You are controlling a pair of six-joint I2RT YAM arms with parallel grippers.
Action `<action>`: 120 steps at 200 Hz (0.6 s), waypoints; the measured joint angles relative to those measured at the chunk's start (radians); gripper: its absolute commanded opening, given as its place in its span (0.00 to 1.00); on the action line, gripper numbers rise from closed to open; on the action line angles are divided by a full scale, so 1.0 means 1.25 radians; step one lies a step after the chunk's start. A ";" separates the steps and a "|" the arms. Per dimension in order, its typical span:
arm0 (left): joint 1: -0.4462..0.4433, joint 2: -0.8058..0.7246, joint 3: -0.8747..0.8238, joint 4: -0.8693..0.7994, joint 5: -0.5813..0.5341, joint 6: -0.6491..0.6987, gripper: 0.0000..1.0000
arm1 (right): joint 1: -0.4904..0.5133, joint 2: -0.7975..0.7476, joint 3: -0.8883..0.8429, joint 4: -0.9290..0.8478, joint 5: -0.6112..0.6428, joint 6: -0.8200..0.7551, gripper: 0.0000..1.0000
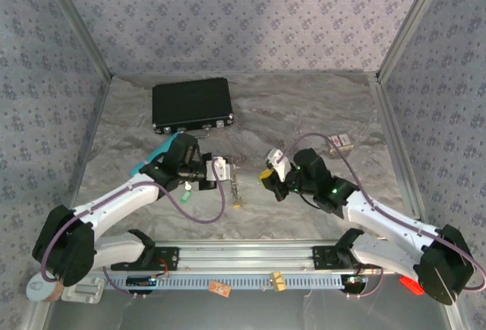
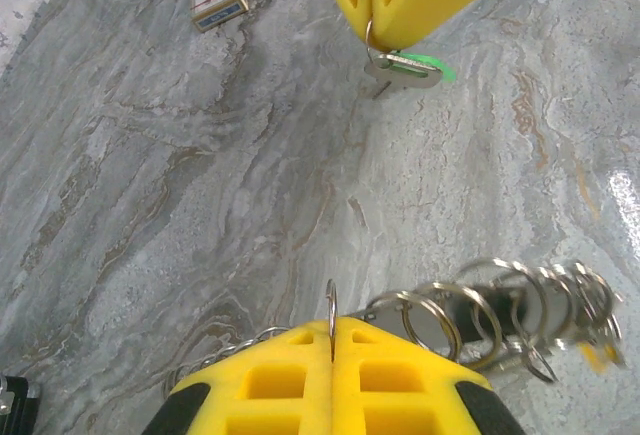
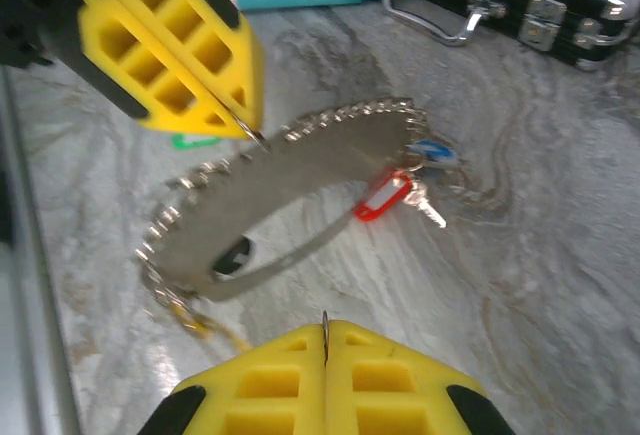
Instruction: Put the keys on the keyring
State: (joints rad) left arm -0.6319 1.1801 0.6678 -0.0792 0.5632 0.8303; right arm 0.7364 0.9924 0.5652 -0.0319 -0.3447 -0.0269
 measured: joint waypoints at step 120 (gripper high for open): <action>-0.098 -0.017 -0.034 0.049 -0.143 0.085 0.00 | -0.109 0.323 0.222 -0.110 -0.420 0.056 0.00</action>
State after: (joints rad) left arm -0.7540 1.1587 0.6250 -0.0181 0.3847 0.9360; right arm 0.5999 1.3964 0.8421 -0.1699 -0.8700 0.0433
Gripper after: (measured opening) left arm 0.045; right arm 0.052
